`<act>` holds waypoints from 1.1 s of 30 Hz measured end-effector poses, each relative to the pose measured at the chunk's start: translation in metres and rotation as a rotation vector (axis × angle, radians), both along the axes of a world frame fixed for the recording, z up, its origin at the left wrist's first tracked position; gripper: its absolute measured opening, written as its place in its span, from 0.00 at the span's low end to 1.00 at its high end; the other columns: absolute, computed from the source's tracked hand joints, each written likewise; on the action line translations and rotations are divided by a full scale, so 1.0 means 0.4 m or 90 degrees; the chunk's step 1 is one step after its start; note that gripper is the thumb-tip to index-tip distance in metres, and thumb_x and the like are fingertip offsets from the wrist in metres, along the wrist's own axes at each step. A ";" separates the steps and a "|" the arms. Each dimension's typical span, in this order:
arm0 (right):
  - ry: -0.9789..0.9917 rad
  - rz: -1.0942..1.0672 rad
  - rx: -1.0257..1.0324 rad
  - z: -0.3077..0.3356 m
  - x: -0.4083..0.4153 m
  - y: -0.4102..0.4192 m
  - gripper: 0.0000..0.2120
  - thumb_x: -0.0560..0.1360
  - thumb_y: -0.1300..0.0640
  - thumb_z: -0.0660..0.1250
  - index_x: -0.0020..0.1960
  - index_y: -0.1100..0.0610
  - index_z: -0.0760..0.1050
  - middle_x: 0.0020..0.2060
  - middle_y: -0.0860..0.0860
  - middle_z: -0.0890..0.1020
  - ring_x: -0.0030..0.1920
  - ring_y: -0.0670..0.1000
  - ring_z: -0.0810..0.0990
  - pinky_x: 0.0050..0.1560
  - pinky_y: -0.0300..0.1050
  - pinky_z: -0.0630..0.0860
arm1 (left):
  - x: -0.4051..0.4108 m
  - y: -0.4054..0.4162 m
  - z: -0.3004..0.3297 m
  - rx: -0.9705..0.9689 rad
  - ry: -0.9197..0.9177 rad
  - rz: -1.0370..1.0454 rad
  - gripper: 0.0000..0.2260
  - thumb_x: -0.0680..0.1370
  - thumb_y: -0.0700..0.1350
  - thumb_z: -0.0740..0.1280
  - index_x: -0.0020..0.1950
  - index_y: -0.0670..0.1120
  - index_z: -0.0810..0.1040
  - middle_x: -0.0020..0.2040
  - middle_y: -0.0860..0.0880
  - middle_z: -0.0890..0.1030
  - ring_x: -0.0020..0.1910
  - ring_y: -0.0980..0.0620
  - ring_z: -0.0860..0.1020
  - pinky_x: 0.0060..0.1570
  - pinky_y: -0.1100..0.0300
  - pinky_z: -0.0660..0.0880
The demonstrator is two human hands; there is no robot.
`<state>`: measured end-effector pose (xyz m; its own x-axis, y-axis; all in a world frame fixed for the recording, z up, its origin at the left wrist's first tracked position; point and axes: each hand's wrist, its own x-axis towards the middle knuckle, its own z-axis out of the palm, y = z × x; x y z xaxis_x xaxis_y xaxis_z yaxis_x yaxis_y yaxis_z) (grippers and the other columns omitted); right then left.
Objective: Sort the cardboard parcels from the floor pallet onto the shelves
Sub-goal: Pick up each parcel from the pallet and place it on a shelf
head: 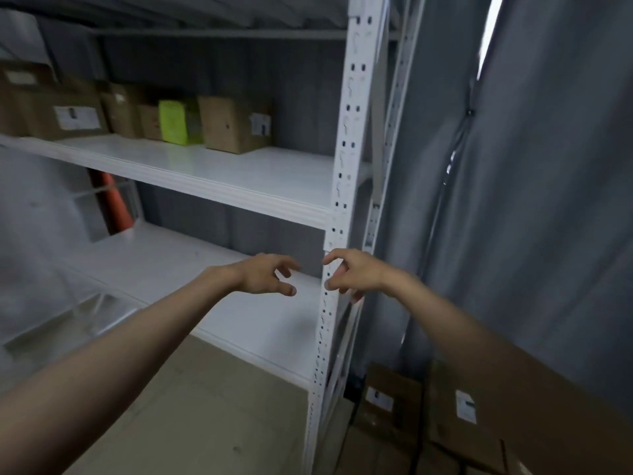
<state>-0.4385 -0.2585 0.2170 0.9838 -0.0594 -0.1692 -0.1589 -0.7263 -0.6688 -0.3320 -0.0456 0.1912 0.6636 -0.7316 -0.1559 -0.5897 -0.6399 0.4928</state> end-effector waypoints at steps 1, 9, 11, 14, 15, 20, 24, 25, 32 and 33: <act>-0.005 0.012 -0.004 0.012 0.016 0.021 0.25 0.75 0.58 0.74 0.70 0.52 0.71 0.50 0.56 0.83 0.47 0.53 0.82 0.39 0.49 0.84 | 0.010 0.027 0.015 0.005 -0.013 0.009 0.26 0.77 0.54 0.72 0.74 0.54 0.69 0.68 0.50 0.77 0.59 0.52 0.79 0.58 0.61 0.72; -0.055 0.077 -0.061 0.080 0.162 0.216 0.24 0.75 0.57 0.73 0.69 0.51 0.72 0.50 0.56 0.84 0.44 0.52 0.82 0.34 0.42 0.80 | 0.095 0.242 0.110 0.016 -0.093 0.064 0.28 0.77 0.55 0.73 0.74 0.53 0.70 0.68 0.50 0.78 0.59 0.52 0.78 0.63 0.57 0.73; -0.080 0.083 -0.057 0.095 0.209 0.280 0.24 0.75 0.57 0.73 0.69 0.51 0.72 0.50 0.55 0.83 0.44 0.51 0.82 0.37 0.44 0.82 | 0.122 0.307 0.133 0.019 -0.109 0.071 0.27 0.76 0.55 0.73 0.74 0.53 0.70 0.67 0.49 0.78 0.61 0.50 0.79 0.65 0.55 0.73; -0.107 0.097 -0.064 0.107 0.294 0.386 0.24 0.75 0.57 0.73 0.69 0.52 0.72 0.47 0.53 0.83 0.42 0.50 0.82 0.40 0.46 0.83 | 0.177 0.421 0.166 0.026 -0.120 0.085 0.27 0.77 0.55 0.73 0.74 0.53 0.70 0.67 0.49 0.78 0.61 0.50 0.79 0.65 0.55 0.73; -0.111 0.105 -0.068 0.110 0.327 0.425 0.24 0.75 0.57 0.73 0.69 0.52 0.72 0.46 0.54 0.83 0.41 0.49 0.81 0.39 0.45 0.83 | 0.199 0.461 0.175 0.026 -0.124 0.094 0.27 0.77 0.54 0.73 0.74 0.53 0.70 0.67 0.49 0.78 0.61 0.50 0.79 0.65 0.55 0.73; -0.147 0.124 -0.047 0.105 0.491 0.633 0.22 0.75 0.57 0.72 0.68 0.52 0.74 0.46 0.57 0.84 0.41 0.52 0.82 0.37 0.45 0.83 | 0.308 0.691 0.199 0.023 -0.128 0.147 0.27 0.77 0.54 0.72 0.74 0.53 0.70 0.66 0.49 0.78 0.59 0.51 0.80 0.61 0.57 0.74; -0.156 0.148 -0.045 0.093 0.596 0.796 0.20 0.76 0.56 0.72 0.67 0.51 0.74 0.41 0.51 0.83 0.38 0.48 0.81 0.34 0.43 0.81 | 0.380 0.881 0.203 0.010 -0.122 0.194 0.26 0.78 0.54 0.72 0.74 0.52 0.70 0.66 0.49 0.78 0.59 0.51 0.80 0.62 0.55 0.76; -0.158 0.156 -0.046 0.093 0.618 0.834 0.20 0.76 0.56 0.72 0.67 0.51 0.74 0.41 0.51 0.83 0.38 0.48 0.81 0.34 0.42 0.80 | 0.395 0.925 0.203 0.006 -0.123 0.207 0.26 0.78 0.53 0.72 0.74 0.52 0.70 0.66 0.49 0.78 0.59 0.51 0.79 0.62 0.55 0.76; -0.203 0.200 -0.055 0.121 0.791 1.047 0.17 0.75 0.54 0.70 0.63 0.50 0.76 0.43 0.52 0.84 0.43 0.52 0.85 0.42 0.50 0.85 | 0.530 1.128 0.191 -0.036 -0.127 0.281 0.22 0.79 0.52 0.71 0.72 0.52 0.72 0.65 0.49 0.79 0.56 0.53 0.79 0.55 0.63 0.72; -0.212 0.204 -0.053 0.121 0.818 1.071 0.16 0.75 0.53 0.70 0.62 0.50 0.76 0.43 0.52 0.84 0.43 0.53 0.85 0.43 0.52 0.85 | 0.555 1.141 0.188 -0.042 -0.131 0.286 0.22 0.79 0.52 0.70 0.72 0.52 0.72 0.64 0.49 0.79 0.55 0.54 0.78 0.54 0.64 0.72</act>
<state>-0.1113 0.1698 0.2656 0.9546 0.2570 0.1506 0.2957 -0.7571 -0.5825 -0.1101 0.4108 0.2665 0.9276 -0.3704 0.0483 -0.3521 -0.8240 0.4440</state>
